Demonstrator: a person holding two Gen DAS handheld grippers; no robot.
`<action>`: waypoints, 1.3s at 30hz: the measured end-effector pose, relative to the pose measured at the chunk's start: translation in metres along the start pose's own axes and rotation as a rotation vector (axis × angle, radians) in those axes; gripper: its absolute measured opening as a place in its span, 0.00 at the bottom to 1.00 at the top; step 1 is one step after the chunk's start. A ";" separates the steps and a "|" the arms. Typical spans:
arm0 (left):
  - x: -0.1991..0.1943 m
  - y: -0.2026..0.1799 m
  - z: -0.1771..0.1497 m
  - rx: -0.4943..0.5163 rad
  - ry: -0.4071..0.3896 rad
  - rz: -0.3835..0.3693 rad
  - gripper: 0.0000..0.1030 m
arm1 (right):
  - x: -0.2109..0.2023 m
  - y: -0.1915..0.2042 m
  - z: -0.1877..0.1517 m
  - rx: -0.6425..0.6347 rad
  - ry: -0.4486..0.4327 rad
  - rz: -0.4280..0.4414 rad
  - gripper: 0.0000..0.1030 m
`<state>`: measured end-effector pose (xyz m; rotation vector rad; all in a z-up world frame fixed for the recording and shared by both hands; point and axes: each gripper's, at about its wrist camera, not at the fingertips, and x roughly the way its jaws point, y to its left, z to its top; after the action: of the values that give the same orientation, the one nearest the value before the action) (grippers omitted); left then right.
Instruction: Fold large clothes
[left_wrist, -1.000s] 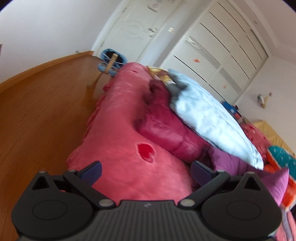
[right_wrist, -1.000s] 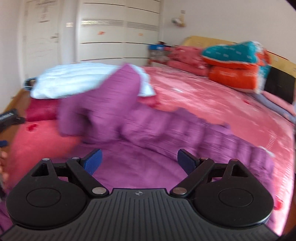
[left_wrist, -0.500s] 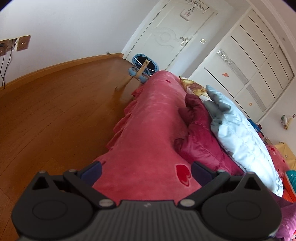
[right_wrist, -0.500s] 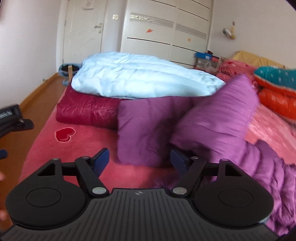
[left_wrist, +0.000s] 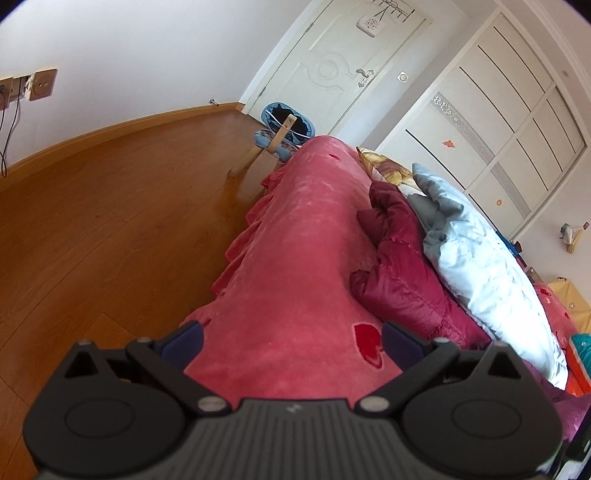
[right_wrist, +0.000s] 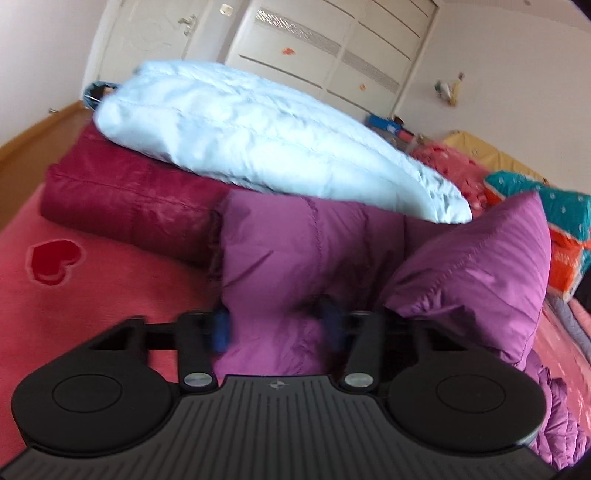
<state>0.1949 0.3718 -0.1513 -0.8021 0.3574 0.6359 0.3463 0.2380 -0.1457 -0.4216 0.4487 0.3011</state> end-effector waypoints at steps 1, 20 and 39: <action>0.000 0.000 0.000 0.002 0.000 0.000 0.99 | 0.004 -0.003 0.000 0.017 0.011 0.011 0.26; -0.010 -0.019 -0.017 0.129 -0.019 -0.044 0.99 | -0.117 -0.164 0.066 0.516 -0.281 0.295 0.05; -0.084 -0.084 -0.053 0.437 -0.056 -0.339 0.99 | -0.251 -0.443 -0.137 0.973 -0.299 -0.066 0.05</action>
<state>0.1822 0.2547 -0.0961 -0.4105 0.2863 0.2462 0.2460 -0.2573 0.0055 0.5531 0.2427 0.0536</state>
